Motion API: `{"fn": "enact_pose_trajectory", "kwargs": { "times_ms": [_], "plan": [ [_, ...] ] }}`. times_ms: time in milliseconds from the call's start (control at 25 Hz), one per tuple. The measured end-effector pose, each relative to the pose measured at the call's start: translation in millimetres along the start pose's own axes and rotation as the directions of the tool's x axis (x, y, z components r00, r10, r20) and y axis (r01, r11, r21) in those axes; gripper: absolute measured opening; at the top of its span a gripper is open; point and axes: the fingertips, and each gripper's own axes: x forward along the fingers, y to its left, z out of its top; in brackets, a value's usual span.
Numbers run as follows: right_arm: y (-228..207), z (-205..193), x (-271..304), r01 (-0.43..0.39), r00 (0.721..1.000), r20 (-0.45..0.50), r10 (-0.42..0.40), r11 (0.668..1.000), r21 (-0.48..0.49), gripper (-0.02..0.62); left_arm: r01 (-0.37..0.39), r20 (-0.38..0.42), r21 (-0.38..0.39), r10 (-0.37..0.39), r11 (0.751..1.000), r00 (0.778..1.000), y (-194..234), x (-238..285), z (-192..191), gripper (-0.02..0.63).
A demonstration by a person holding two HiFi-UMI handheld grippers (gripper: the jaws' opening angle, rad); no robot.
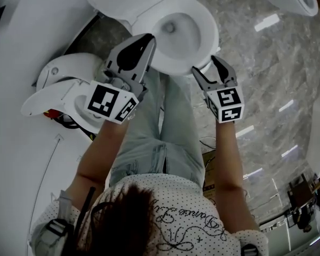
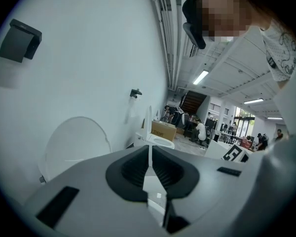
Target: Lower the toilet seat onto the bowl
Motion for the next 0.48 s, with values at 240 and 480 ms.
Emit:
{"fn": "enact_pose_trajectory", "kwargs": {
  "times_ms": [240,480],
  "plan": [
    [-0.3,-28.9,4.4,0.0,1.0,-0.017,0.0,1.0,0.013,0.307,0.009,-0.039,-0.007,-0.01,1.0,0.999,-2.4,11.6,-27.7,0.02],
    [-7.2,-58.7,5.4,0.0,1.0,-0.03,0.001,1.0,0.028,0.305,0.043,-0.078,-0.014,-0.044,0.999,0.996,-20.3,28.6,-53.0,0.02]
  ]
}}
